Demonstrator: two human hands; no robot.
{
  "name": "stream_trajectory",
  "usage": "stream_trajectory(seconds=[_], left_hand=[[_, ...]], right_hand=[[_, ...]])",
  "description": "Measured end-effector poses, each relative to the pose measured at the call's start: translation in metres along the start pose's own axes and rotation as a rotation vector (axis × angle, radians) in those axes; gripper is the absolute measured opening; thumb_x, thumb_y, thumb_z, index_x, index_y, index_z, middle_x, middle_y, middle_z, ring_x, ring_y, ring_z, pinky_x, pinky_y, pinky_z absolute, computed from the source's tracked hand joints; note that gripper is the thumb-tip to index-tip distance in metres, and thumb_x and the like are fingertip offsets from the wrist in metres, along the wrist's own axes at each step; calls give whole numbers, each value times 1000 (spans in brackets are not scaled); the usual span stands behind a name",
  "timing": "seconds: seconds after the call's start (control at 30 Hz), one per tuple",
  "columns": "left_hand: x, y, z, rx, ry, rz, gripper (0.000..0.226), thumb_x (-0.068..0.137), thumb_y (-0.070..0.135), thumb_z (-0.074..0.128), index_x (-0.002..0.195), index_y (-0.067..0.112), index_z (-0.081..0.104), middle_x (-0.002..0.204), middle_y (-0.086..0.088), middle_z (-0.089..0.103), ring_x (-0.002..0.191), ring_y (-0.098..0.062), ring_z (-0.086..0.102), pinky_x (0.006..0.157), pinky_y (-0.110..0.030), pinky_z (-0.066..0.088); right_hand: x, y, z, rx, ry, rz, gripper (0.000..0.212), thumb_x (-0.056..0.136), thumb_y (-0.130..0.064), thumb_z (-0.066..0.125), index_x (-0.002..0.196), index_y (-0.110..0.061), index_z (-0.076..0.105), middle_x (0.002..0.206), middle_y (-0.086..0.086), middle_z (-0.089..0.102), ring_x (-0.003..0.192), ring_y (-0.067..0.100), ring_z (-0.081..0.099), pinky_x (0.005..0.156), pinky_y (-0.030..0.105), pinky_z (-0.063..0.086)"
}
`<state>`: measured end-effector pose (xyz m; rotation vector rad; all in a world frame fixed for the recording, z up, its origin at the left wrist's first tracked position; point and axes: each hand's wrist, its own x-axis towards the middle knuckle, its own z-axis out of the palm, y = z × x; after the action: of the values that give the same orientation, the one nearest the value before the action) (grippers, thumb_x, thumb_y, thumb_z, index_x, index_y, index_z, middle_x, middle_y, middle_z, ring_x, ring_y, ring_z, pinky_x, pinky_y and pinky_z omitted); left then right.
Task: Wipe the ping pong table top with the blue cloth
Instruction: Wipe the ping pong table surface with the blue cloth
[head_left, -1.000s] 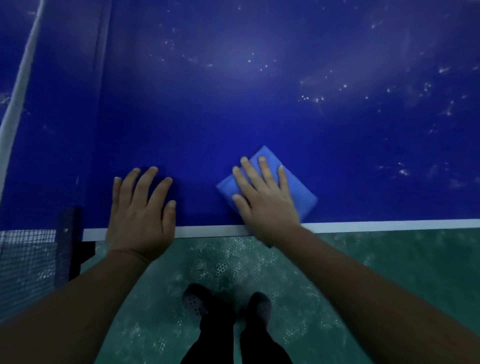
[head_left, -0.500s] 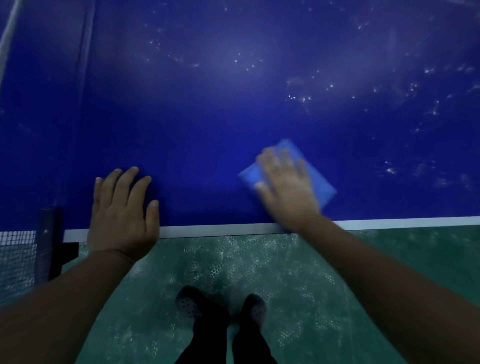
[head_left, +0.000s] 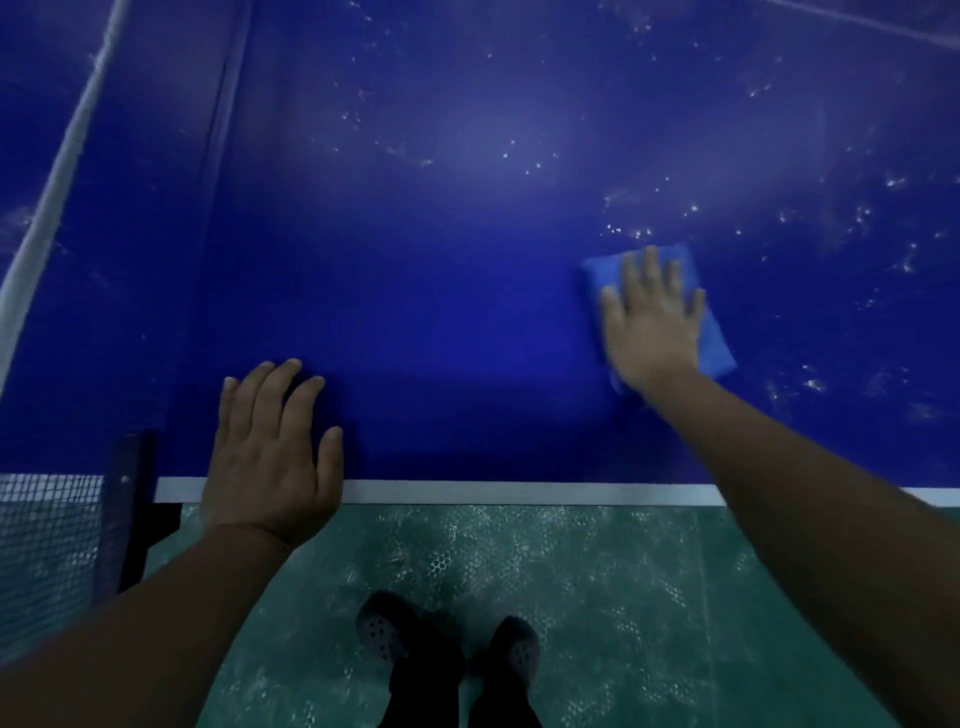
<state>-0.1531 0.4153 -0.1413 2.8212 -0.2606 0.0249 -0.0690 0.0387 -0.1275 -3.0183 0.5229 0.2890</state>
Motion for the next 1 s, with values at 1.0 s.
stream_trajectory(seconds=[1.0], left_hand=[[0, -1, -1, 30, -65, -3, 57, 95, 39, 34, 132, 2, 58, 145, -23, 44, 140, -40, 33, 121, -54, 11]], right_hand=[[80, -46, -17, 53, 28, 62, 62, 105, -50, 17, 161, -24, 10, 168, 0, 1, 154, 27, -3, 122, 57, 1]])
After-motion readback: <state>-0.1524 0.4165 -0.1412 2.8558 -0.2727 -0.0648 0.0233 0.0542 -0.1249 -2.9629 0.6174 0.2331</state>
